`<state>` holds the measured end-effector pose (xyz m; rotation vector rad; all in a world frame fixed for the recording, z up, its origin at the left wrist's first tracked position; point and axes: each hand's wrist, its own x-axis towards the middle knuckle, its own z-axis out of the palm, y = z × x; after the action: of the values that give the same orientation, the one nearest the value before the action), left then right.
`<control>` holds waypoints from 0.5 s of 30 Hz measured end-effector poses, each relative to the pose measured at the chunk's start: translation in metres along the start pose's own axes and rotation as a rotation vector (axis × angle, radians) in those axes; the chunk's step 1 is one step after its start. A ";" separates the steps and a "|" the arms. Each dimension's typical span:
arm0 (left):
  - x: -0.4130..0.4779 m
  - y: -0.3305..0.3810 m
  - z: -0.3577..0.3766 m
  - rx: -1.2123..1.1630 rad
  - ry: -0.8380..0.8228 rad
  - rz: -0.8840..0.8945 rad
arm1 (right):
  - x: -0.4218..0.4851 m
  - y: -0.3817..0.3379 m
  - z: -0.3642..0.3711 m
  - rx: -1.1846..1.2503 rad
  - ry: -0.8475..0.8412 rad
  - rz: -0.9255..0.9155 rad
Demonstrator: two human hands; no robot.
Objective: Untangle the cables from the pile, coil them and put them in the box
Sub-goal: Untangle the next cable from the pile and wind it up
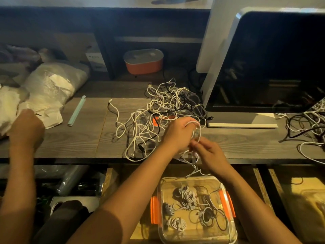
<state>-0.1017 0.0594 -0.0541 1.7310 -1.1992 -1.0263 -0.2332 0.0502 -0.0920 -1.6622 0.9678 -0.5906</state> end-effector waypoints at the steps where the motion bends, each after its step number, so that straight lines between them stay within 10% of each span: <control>1: -0.001 0.000 -0.002 -0.111 -0.062 -0.027 | 0.001 0.001 -0.001 0.025 0.070 0.035; 9: -0.006 -0.014 -0.004 -0.876 -0.344 -0.061 | 0.005 -0.015 -0.013 -0.011 -0.084 0.195; 15: 0.000 -0.011 0.012 -1.235 -0.081 -0.211 | 0.000 -0.032 -0.009 -0.218 -0.402 0.332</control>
<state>-0.1096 0.0605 -0.0685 0.8126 -0.2183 -1.5067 -0.2310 0.0481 -0.0590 -1.6745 1.0015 0.0741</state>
